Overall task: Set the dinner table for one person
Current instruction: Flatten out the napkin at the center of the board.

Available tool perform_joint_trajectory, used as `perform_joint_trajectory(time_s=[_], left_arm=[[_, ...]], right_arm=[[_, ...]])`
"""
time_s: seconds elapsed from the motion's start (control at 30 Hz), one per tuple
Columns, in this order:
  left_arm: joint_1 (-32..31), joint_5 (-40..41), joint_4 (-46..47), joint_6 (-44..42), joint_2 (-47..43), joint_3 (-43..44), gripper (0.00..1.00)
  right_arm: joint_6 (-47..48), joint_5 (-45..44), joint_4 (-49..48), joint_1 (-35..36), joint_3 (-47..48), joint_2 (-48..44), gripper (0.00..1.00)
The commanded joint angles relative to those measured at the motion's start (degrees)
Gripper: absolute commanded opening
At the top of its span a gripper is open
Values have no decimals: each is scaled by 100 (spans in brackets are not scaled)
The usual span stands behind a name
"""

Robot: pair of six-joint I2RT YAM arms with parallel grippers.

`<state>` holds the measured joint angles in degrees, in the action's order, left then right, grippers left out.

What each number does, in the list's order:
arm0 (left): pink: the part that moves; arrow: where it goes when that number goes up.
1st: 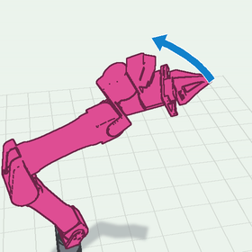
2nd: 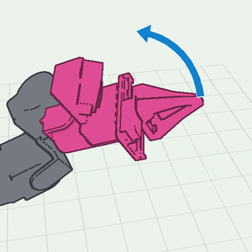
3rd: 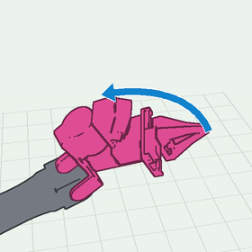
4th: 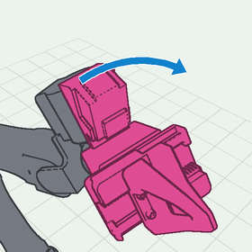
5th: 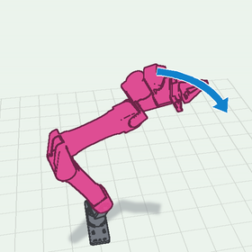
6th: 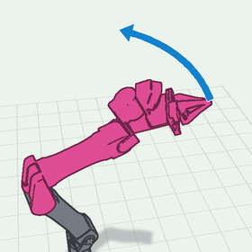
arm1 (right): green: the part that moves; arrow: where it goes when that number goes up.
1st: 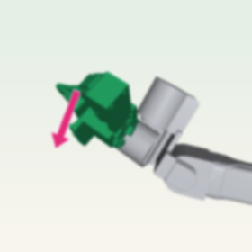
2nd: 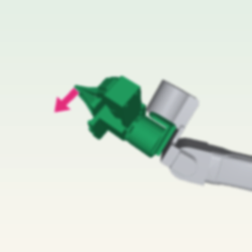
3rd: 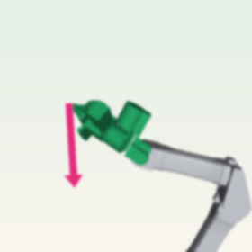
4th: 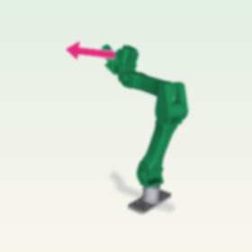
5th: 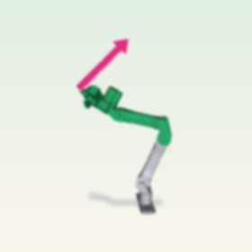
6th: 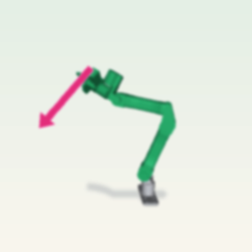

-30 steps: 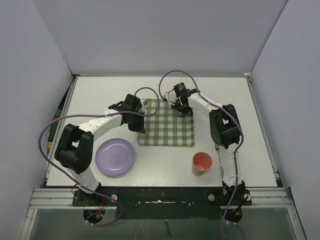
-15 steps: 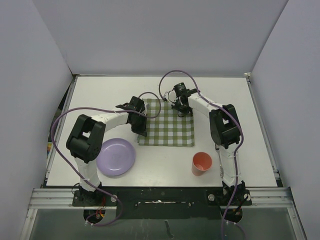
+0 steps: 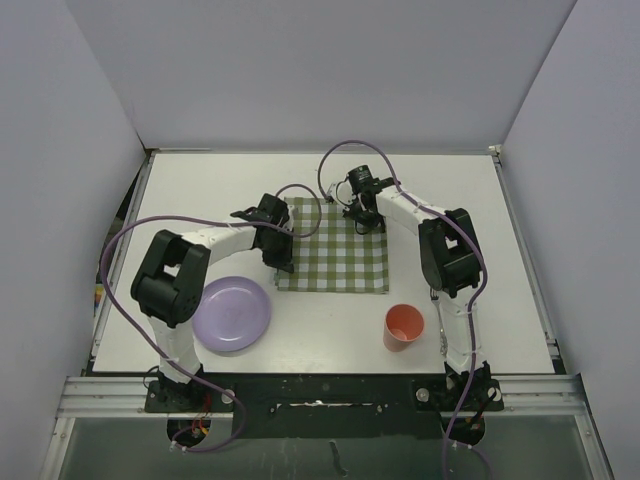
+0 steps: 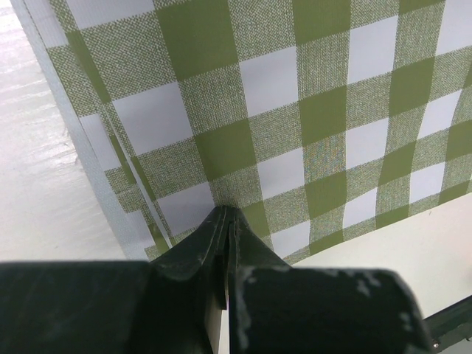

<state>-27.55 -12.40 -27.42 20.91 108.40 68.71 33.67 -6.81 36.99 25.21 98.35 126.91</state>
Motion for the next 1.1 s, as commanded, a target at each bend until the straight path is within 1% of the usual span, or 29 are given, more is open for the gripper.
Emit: perform_joint_trajectory(time_s=[0.0,0.33,0.5,0.6,0.63,0.67,0.77,0.8,0.83,0.87,0.93,1.03,1.07], left_arm=[[-124,-144,-273,110,-204,-297,0],[-176,-66,-351,131,-437,-338,0],[-180,-69,-368,119,-346,-268,0],[-180,102,-370,122,-368,-202,0],[-180,206,-327,150,-455,-204,1],[-180,316,-256,177,-567,-208,13],[-176,724,23,95,-966,-149,62],[-176,898,66,26,-1083,-79,84],[-168,1100,78,-65,-1181,23,96],[-159,1277,63,-193,-1264,154,98],[-125,1550,-12,-413,-1351,444,98],[-7,1711,-130,-606,-1440,851,98],[52,1747,-154,-641,-1482,958,98]], right_arm=[[-60,189,119,67,-103,-325,0],[-33,141,115,150,-120,-311,0],[-45,118,109,177,-123,-310,0],[-115,109,70,174,-94,-362,0],[-138,117,45,173,-88,-410,0],[-165,112,7,172,-80,-478,0],[-206,76,-127,177,-21,-696,0],[-215,42,-157,175,40,-756,1],[-213,11,-190,172,105,-821,4],[-212,13,-226,170,159,-892,9],[-174,23,-292,170,273,-1026,20],[-178,166,-191,188,554,-1155,45],[-220,265,-60,208,687,-1155,51]])
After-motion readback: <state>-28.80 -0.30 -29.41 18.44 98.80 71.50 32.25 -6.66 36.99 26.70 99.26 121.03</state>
